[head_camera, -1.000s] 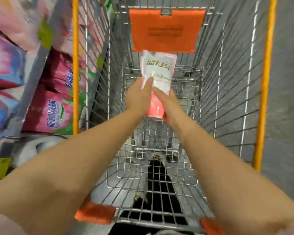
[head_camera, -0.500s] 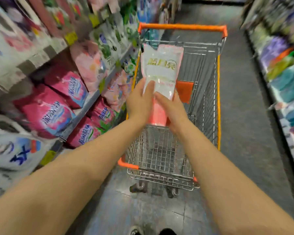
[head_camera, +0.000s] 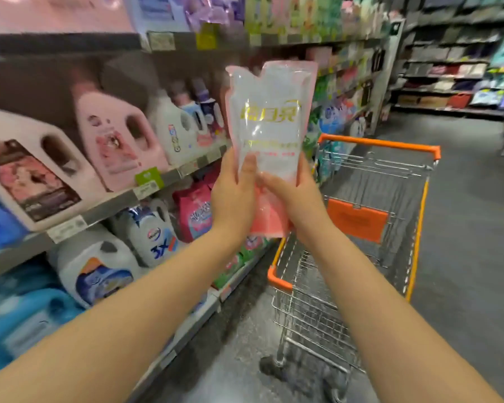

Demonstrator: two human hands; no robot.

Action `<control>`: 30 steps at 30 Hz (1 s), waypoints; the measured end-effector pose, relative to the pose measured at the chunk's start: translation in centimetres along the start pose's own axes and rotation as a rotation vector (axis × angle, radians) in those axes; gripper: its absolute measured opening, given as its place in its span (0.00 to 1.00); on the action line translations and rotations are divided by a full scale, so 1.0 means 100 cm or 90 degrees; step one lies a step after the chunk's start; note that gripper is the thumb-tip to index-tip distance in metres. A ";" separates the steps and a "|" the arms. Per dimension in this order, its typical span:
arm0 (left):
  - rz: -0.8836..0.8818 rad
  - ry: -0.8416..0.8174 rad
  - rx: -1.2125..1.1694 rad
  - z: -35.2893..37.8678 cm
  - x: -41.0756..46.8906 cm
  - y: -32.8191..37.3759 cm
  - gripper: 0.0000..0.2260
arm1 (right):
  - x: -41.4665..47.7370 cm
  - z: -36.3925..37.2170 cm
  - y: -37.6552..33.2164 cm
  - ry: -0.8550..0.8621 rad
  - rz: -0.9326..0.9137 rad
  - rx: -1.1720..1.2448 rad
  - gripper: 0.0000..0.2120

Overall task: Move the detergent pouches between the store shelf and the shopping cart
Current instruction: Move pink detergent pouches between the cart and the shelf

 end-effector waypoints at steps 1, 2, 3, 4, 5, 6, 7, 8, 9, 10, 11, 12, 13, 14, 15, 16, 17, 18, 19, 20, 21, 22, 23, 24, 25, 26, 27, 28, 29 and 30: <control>0.018 0.016 0.009 -0.027 0.000 0.012 0.18 | -0.005 0.025 -0.014 -0.021 -0.021 0.003 0.25; 0.040 0.028 0.021 -0.054 0.001 0.025 0.20 | -0.011 0.051 -0.028 -0.041 -0.040 0.008 0.27; 0.061 0.042 0.032 -0.082 0.003 0.037 0.21 | -0.016 0.078 -0.041 -0.057 -0.060 0.015 0.28; 0.078 0.059 0.047 -0.111 0.005 0.049 0.21 | -0.022 0.105 -0.052 -0.075 -0.079 0.021 0.29; 0.093 0.077 0.058 -0.143 0.007 0.061 0.20 | -0.028 0.134 -0.063 -0.091 -0.097 0.023 0.28; 0.105 0.098 0.070 -0.175 0.009 0.071 0.19 | -0.035 0.163 -0.074 -0.106 -0.118 0.021 0.28; 0.116 0.116 0.082 -0.208 0.010 0.080 0.18 | -0.040 0.193 -0.084 -0.117 -0.142 0.019 0.29; 0.127 0.130 0.093 -0.240 0.011 0.089 0.18 | -0.046 0.223 -0.092 -0.129 -0.156 0.024 0.31; 0.131 0.141 0.112 -0.272 0.013 0.097 0.19 | -0.050 0.253 -0.100 -0.138 -0.166 0.038 0.34; 0.133 0.151 0.138 -0.302 0.014 0.106 0.19 | -0.054 0.282 -0.106 -0.151 -0.173 0.055 0.35; 0.134 0.166 0.167 -0.334 0.015 0.112 0.20 | -0.058 0.311 -0.110 -0.167 -0.177 0.072 0.36; 0.136 0.182 0.193 -0.363 0.016 0.117 0.21 | -0.063 0.341 -0.114 -0.187 -0.179 0.096 0.35; 0.134 0.197 0.217 -0.393 0.017 0.122 0.22 | -0.067 0.371 -0.117 -0.209 -0.178 0.123 0.33; 0.134 0.211 0.238 -0.420 0.020 0.126 0.22 | -0.071 0.399 -0.119 -0.230 -0.175 0.146 0.32; 0.135 0.224 0.250 -0.446 0.021 0.129 0.22 | -0.074 0.426 -0.121 -0.245 -0.172 0.158 0.32; 0.140 0.237 0.256 -0.470 0.022 0.132 0.22 | -0.077 0.450 -0.123 -0.256 -0.171 0.168 0.34; 0.146 0.249 0.258 -0.492 0.023 0.134 0.22 | -0.078 0.474 -0.124 -0.268 -0.169 0.178 0.37; 0.156 0.261 0.260 -0.512 0.023 0.136 0.22 | -0.079 0.496 -0.126 -0.287 -0.168 0.191 0.38; 0.160 0.274 0.269 -0.532 0.025 0.137 0.22 | -0.079 0.519 -0.127 -0.313 -0.164 0.204 0.38; 0.159 0.284 0.281 -0.550 0.026 0.139 0.21 | -0.076 0.540 -0.128 -0.337 -0.161 0.215 0.37; 0.156 0.289 0.291 -0.568 0.030 0.140 0.21 | -0.073 0.561 -0.129 -0.358 -0.165 0.218 0.36; 0.153 0.289 0.298 -0.585 0.035 0.141 0.22 | -0.070 0.580 -0.130 -0.374 -0.172 0.221 0.35; 0.150 0.283 0.301 -0.600 0.042 0.143 0.22 | -0.065 0.598 -0.133 -0.391 -0.182 0.223 0.34; 0.147 0.279 0.302 -0.615 0.051 0.145 0.23 | -0.060 0.616 -0.136 -0.408 -0.196 0.227 0.34; 0.137 0.279 0.305 -0.631 0.061 0.145 0.23 | -0.054 0.635 -0.138 -0.425 -0.208 0.230 0.36; 0.120 0.286 0.307 -0.645 0.072 0.147 0.22 | -0.046 0.652 -0.142 -0.438 -0.216 0.234 0.39; 0.099 0.294 0.308 -0.660 0.085 0.148 0.22 | -0.038 0.669 -0.146 -0.446 -0.224 0.235 0.42; 0.078 0.300 0.307 -0.673 0.096 0.150 0.21 | -0.029 0.686 -0.150 -0.450 -0.230 0.240 0.44; 0.057 0.303 0.302 -0.685 0.107 0.152 0.19 | -0.021 0.703 -0.154 -0.455 -0.236 0.243 0.44; 0.042 0.303 0.288 -0.697 0.116 0.153 0.18 | -0.013 0.721 -0.158 -0.464 -0.245 0.245 0.44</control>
Point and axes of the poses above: each hand's wrist, its own x-axis towards the middle knuckle, its own z-axis out of the palm, y = z × x, the point moved 7 cm from there along x, towards the middle knuckle, and after that the axes turned 1 degree about z, right-handed, at the moved point
